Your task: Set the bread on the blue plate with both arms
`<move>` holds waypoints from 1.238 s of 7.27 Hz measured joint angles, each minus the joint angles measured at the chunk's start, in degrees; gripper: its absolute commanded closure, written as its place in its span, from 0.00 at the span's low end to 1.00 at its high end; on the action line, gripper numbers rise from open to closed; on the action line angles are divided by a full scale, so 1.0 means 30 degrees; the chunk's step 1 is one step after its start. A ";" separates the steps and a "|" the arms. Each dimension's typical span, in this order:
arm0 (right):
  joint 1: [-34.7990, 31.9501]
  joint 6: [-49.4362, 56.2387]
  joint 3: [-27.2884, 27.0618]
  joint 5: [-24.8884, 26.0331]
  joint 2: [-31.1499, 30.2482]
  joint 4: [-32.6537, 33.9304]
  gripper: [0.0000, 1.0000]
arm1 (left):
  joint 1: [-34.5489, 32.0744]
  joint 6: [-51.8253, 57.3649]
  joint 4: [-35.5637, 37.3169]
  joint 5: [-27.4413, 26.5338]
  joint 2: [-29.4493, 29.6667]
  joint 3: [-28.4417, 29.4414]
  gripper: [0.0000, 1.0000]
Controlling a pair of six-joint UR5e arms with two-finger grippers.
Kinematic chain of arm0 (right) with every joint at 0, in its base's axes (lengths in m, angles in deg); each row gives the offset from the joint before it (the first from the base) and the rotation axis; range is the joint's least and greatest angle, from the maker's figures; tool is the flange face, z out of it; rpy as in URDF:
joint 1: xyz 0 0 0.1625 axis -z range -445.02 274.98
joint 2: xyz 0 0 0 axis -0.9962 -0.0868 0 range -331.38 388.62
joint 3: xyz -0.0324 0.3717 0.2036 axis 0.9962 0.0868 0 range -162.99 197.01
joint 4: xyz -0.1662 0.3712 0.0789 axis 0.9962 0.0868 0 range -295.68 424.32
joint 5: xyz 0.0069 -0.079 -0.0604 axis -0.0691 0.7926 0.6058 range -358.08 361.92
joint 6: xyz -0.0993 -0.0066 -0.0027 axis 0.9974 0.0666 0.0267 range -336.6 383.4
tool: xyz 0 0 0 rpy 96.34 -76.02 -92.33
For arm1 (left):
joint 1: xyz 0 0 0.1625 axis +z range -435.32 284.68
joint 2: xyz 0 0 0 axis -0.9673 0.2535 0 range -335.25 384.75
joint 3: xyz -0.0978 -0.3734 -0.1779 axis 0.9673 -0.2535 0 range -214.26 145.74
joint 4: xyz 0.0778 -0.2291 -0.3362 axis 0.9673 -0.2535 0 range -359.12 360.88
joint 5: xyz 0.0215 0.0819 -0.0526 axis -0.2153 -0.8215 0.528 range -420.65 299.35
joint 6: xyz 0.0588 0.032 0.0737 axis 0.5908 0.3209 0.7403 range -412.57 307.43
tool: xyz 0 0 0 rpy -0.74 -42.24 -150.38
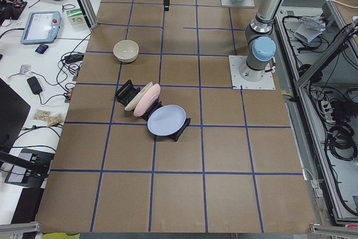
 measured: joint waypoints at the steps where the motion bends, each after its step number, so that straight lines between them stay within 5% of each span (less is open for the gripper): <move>1: 0.0000 -0.0001 -0.0009 -0.0003 -0.0003 -0.0002 0.00 | 0.0136 0.0025 -0.0259 0.0020 -0.0064 0.0070 0.00; 5: 0.0026 -0.0008 -0.0082 0.0043 0.0101 -0.0046 0.00 | 0.0147 0.0097 -0.0608 -0.0150 -0.0328 -0.0008 0.00; 9: 0.2133 0.1001 -0.1592 0.0361 0.0314 0.0324 0.00 | 0.7012 0.4227 -0.1834 -0.0755 -0.0385 0.0075 0.00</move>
